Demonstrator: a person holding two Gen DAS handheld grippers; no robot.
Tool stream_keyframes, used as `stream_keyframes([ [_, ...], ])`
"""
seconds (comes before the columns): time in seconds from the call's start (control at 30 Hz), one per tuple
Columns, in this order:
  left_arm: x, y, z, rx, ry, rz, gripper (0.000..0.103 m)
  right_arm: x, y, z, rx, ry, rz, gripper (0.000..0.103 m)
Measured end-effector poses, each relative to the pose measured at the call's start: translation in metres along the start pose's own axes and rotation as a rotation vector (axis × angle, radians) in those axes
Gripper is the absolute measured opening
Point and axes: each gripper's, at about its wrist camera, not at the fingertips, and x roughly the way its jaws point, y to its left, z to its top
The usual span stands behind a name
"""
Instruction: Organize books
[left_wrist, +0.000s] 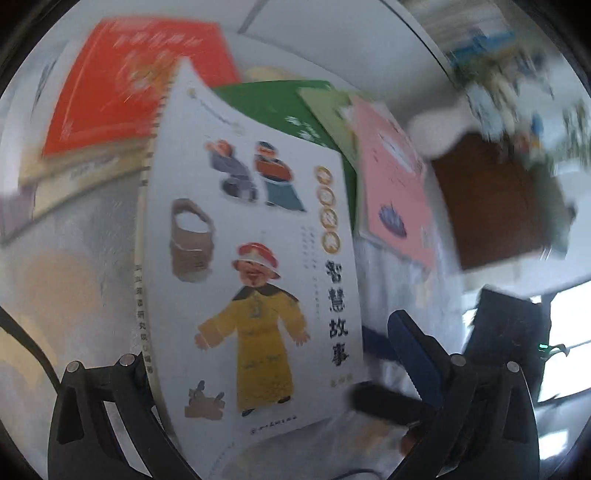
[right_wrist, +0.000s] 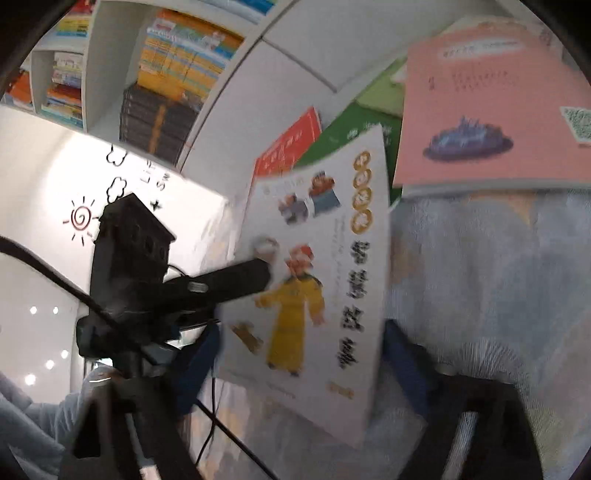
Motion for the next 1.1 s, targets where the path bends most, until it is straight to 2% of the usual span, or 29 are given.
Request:
stream_keyframes([
  [0.07, 0.002, -0.006, -0.004, 0.052, 0.007, 0.049, 0.1, 0.005, 0.014, -0.006, -0.108, 0.003, -0.077, 0.077],
  [0.13, 0.0, -0.003, -0.005, 0.024, 0.009, 0.028, 0.099, 0.007, 0.022, -0.01, -0.142, 0.001, -0.118, 0.073],
  [0.2, -0.006, 0.001, -0.006, 0.0, -0.011, 0.022, 0.087, 0.004, 0.021, -0.01, -0.11, -0.015, -0.125, 0.059],
  [0.23, -0.01, 0.001, -0.008, 0.0, -0.03, 0.025, 0.077, 0.003, 0.02, -0.011, -0.099, -0.023, -0.132, 0.056],
  [0.27, -0.016, 0.0, -0.011, 0.009, -0.069, 0.044, 0.072, 0.003, 0.022, -0.012, -0.103, -0.026, -0.147, 0.045],
  [0.3, -0.022, 0.0, -0.014, 0.019, -0.095, 0.06, 0.069, 0.004, 0.026, -0.014, -0.125, -0.025, -0.161, 0.031],
  [0.37, -0.031, 0.001, -0.02, 0.026, -0.118, 0.09, 0.059, 0.009, 0.042, -0.02, -0.214, -0.002, -0.211, 0.021],
  [0.43, -0.042, 0.005, -0.026, 0.028, -0.121, 0.1, 0.058, 0.017, 0.058, -0.031, -0.291, 0.04, -0.227, 0.019],
  [0.5, -0.052, 0.008, -0.031, 0.043, -0.13, 0.106, 0.048, 0.026, 0.073, -0.046, -0.338, 0.087, -0.229, 0.017],
  [0.53, -0.061, 0.01, -0.037, 0.056, -0.139, 0.114, 0.043, 0.028, 0.079, -0.054, -0.331, 0.098, -0.205, 0.017],
  [0.63, -0.075, 0.012, -0.048, 0.065, -0.152, 0.118, 0.038, 0.03, 0.09, -0.069, -0.289, 0.108, -0.174, 0.017],
  [0.77, -0.094, 0.016, -0.072, 0.054, -0.203, 0.234, 0.024, 0.035, 0.108, -0.084, -0.303, 0.135, -0.164, 0.017],
  [0.93, -0.123, 0.038, -0.102, -0.04, -0.248, 0.313, 0.021, 0.042, 0.135, -0.097, -0.357, 0.143, -0.148, 0.017],
  [1.1, -0.16, 0.06, -0.124, -0.118, -0.294, 0.337, 0.021, 0.051, 0.165, -0.102, -0.396, 0.151, -0.088, 0.017],
])
